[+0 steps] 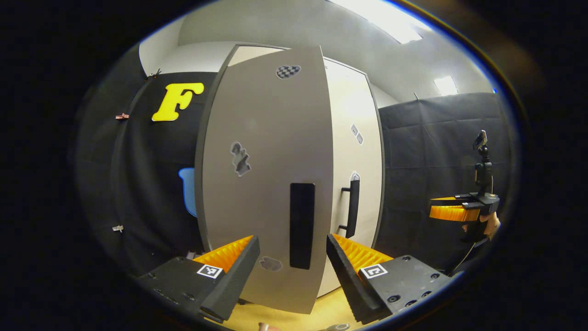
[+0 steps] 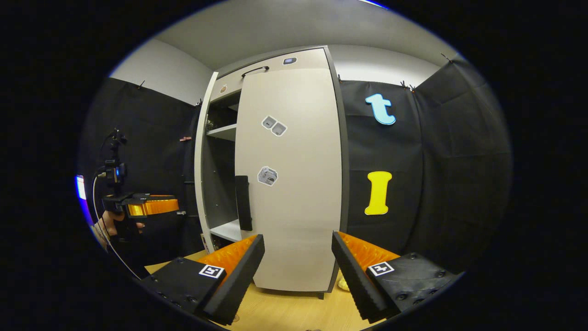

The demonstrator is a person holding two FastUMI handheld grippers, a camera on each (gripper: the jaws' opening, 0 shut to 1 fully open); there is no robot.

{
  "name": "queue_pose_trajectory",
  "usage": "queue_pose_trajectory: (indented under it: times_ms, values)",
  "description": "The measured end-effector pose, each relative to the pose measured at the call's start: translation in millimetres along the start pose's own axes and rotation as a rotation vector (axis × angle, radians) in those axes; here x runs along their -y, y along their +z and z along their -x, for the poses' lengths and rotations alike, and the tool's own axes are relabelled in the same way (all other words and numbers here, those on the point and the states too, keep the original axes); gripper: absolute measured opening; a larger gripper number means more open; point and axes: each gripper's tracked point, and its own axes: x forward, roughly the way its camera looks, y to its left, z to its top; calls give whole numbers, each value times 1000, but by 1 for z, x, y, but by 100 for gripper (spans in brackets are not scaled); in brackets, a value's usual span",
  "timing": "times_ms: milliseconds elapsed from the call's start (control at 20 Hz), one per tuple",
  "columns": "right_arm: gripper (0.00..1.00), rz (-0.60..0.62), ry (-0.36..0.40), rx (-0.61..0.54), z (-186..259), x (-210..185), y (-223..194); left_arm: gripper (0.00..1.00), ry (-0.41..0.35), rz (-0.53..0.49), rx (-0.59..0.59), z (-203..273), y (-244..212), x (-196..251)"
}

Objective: Grasp the bottle in the cabinet with the left hand and place it on the coaster, then close the right door with the right hand and the left door with the left hand.

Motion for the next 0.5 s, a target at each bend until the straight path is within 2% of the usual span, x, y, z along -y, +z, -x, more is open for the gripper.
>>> queue_pose_trajectory:
  times_ms: [50, 100, 250, 500]
  values:
    - [98, 2, 17, 3, -2, -7, 2, 89, 10, 1, 5, 6, 2, -2]
    - [98, 4, 35, 5, -4, -16, 2, 93, 19, -1, 12, 12, 5, -3]
    - [98, 22, 65, 10, -5, -34, 3, 94, 35, -15, 30, 25, 12, -7]
    - [98, 27, 41, 27, -3, -48, 9, 94, 63, -14, 59, 43, 23, -13]
